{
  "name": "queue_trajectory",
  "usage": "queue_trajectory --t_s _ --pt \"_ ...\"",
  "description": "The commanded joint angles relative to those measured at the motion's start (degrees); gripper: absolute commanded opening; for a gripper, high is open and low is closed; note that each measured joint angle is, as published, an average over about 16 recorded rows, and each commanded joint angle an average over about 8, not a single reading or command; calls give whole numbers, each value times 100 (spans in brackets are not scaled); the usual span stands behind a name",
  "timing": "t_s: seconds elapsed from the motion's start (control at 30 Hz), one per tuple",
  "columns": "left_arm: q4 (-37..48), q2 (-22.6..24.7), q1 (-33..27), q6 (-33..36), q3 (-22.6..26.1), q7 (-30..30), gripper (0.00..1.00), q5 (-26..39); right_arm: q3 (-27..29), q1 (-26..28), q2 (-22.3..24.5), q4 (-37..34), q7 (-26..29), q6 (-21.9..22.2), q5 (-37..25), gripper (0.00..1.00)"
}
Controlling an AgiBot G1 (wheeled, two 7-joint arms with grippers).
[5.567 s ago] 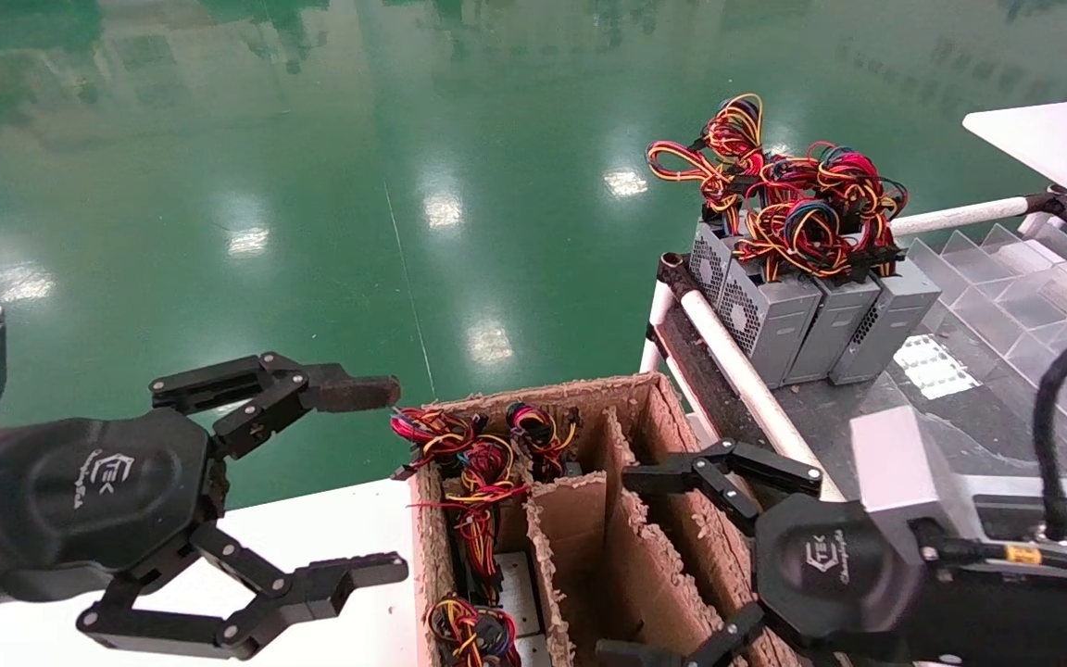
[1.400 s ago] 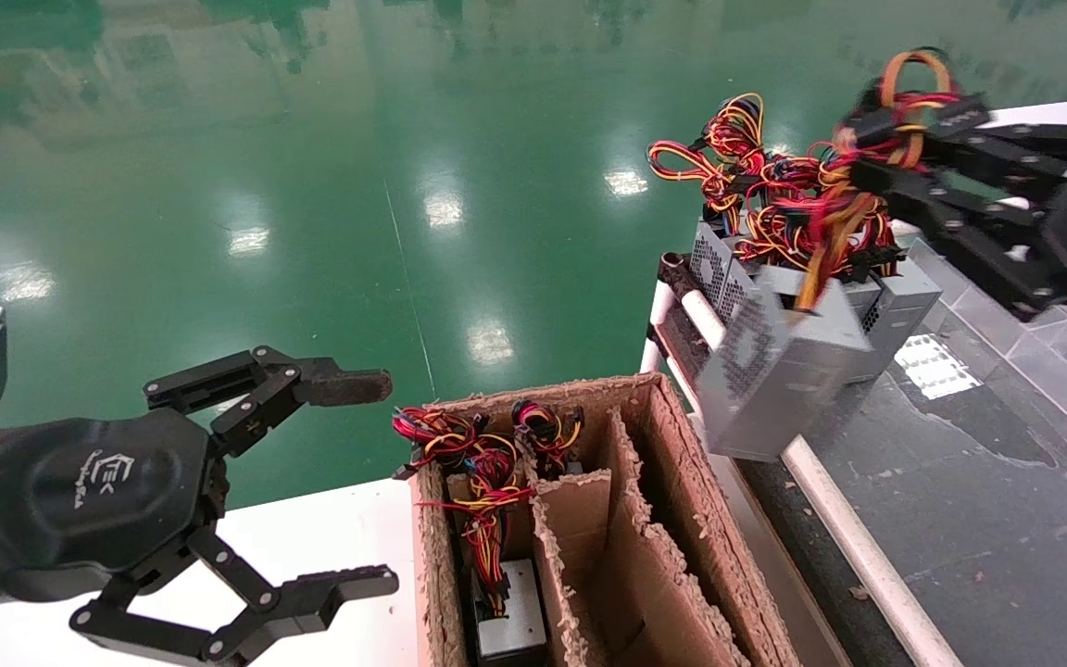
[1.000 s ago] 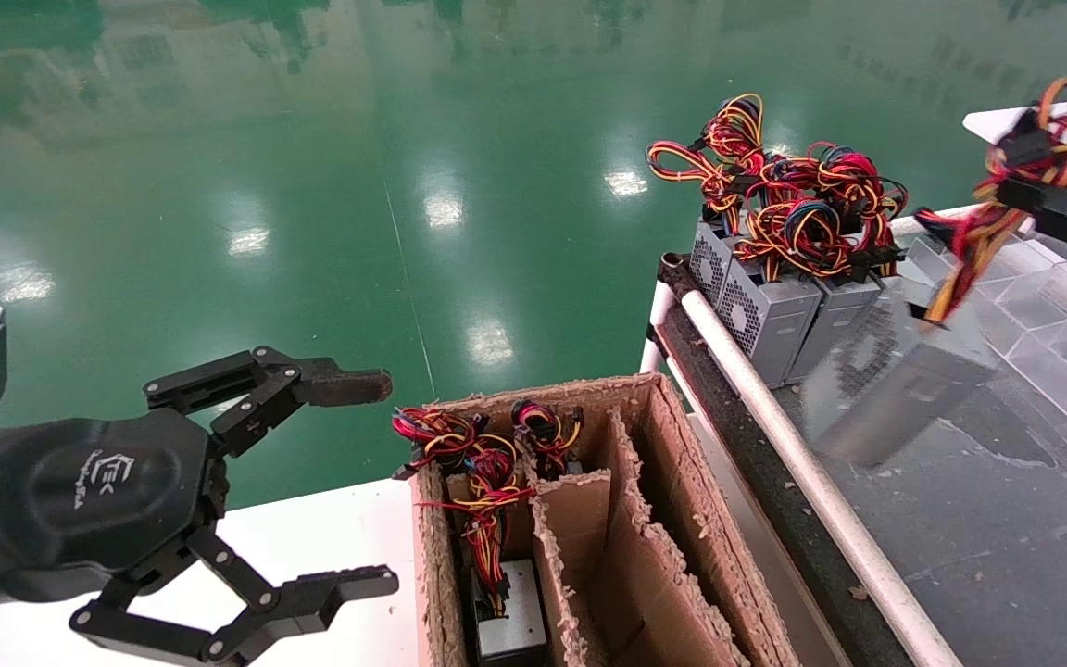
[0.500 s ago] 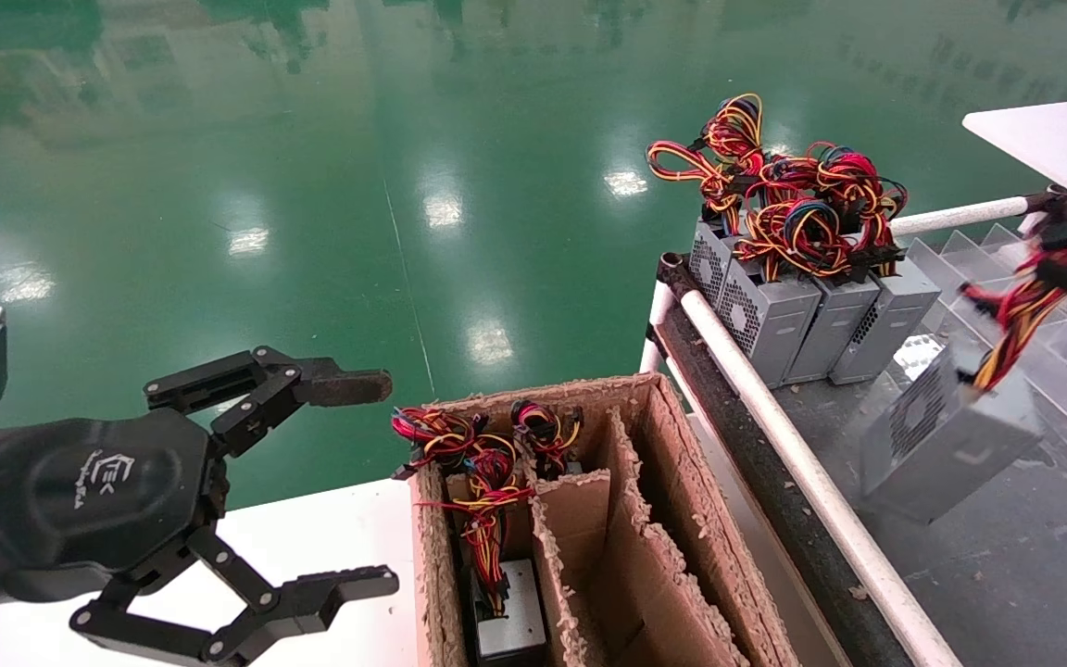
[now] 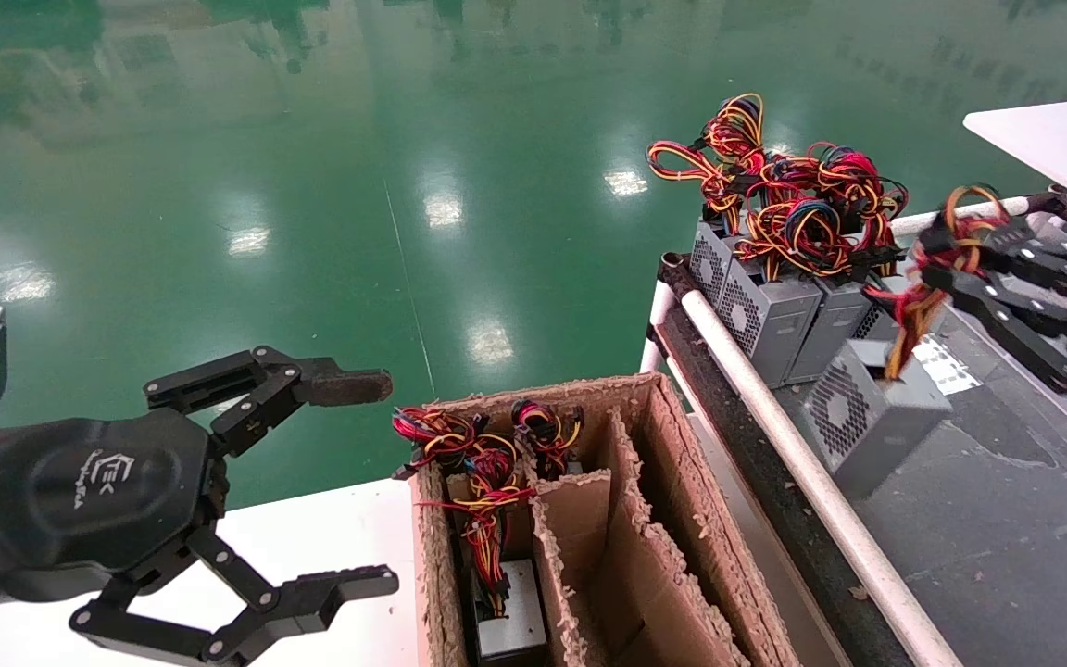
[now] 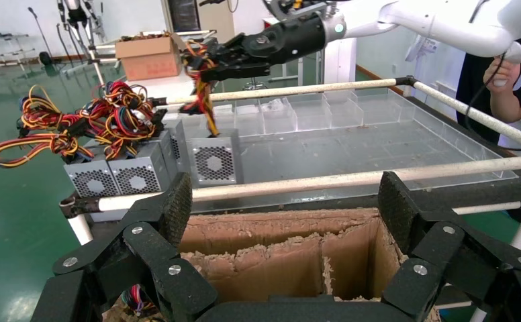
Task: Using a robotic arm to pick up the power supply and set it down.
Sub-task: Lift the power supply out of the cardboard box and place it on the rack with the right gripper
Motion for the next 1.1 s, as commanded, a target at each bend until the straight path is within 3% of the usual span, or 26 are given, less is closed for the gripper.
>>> queue_trajectory --t_s 0.03,0.4,0.83,0.87,1.1 --pt "0 0 0 0 0 0 100 0 -140 264 -131 -59 9 6 -127 0" --pt "0 0 0 0 1 0 100 0 -836 1637 -873 -1167 -221 -300 -892 0" --pt "0 -1 0 -1 1 1 100 -1 -1070 2326 -1246 -1931 -623 -635 -1153 3" --pt "0 -1 0 -1 1 1 100 -1 -1084 2351 -1259 -1969 -641 -659 -1168 11" --pt "0 -1 0 -1 2 1 100 -1 -1143 2447 -1274 -2132 -717 -786 -1234 96"
